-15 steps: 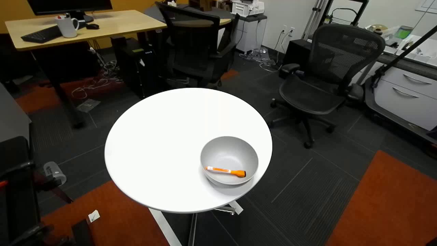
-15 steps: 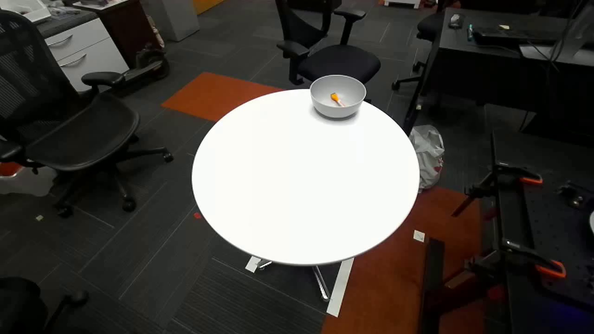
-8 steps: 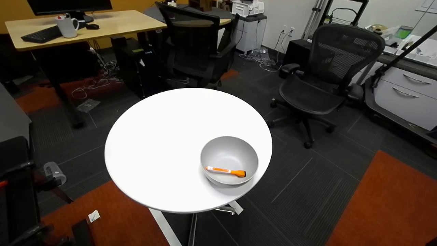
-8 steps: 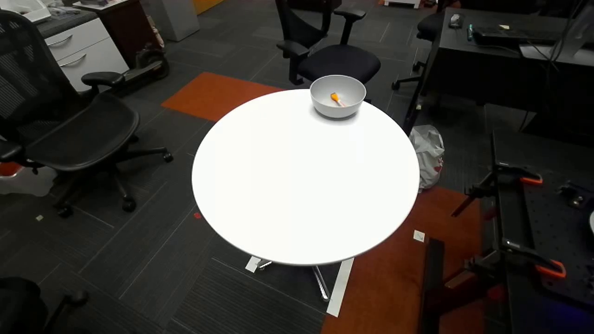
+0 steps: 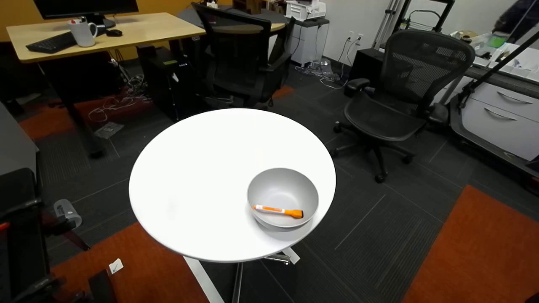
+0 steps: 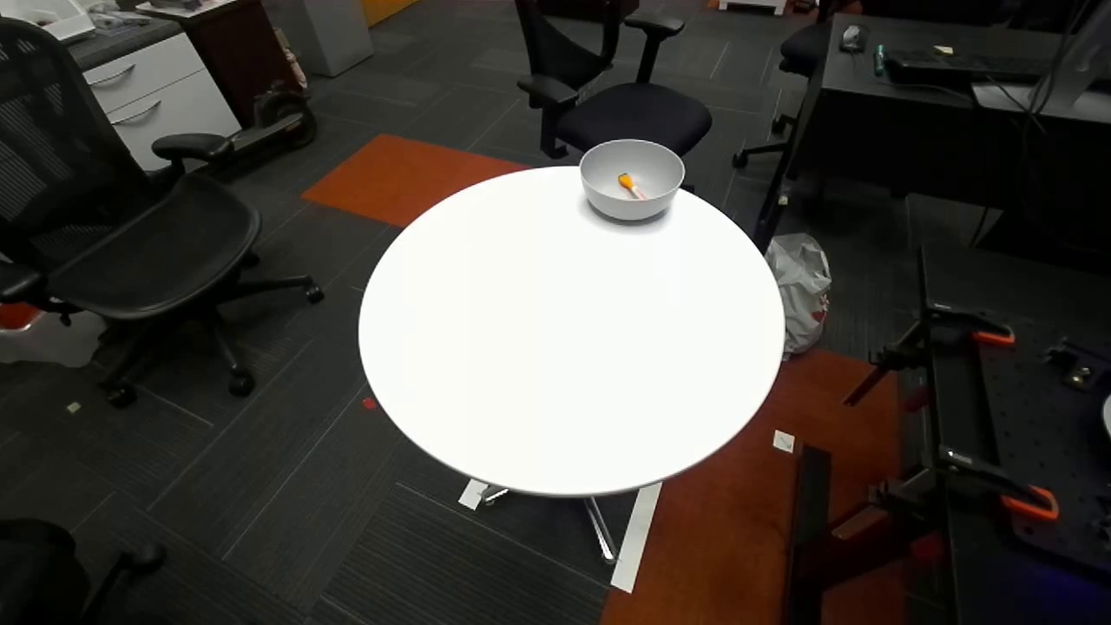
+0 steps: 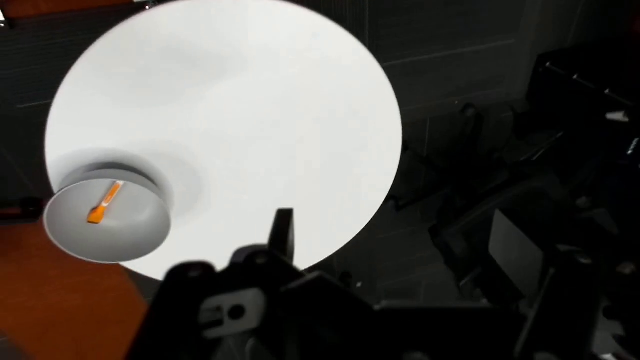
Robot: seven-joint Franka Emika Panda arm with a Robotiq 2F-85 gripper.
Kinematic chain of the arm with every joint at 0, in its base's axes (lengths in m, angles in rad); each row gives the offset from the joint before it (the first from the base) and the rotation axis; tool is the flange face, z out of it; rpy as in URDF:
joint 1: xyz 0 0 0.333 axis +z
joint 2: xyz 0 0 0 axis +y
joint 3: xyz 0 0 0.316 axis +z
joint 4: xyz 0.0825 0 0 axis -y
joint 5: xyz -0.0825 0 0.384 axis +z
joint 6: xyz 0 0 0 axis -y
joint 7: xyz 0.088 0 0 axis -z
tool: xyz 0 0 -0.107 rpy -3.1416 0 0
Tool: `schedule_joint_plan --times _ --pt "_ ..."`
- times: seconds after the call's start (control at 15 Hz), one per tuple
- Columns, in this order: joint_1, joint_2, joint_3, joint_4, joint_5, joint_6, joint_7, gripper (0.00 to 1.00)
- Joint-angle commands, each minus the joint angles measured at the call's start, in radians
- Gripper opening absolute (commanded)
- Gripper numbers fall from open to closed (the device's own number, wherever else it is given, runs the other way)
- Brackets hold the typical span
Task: Put the marker on the table
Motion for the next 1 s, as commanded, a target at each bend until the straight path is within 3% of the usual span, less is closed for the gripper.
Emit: schedule_joint_plan --times 0.0,0.47,0.93 --pt "-0.084 0.139 -0.030 0.082 -0.028 0.086 0.052 1.00" --pt "-0.215 0.455 -0.028 0.175 -0.114 0.356 0.226 1.00" --pt "-0.231 0.759 -0.048 0.302 -0.201 0.427 0.445 1.00"
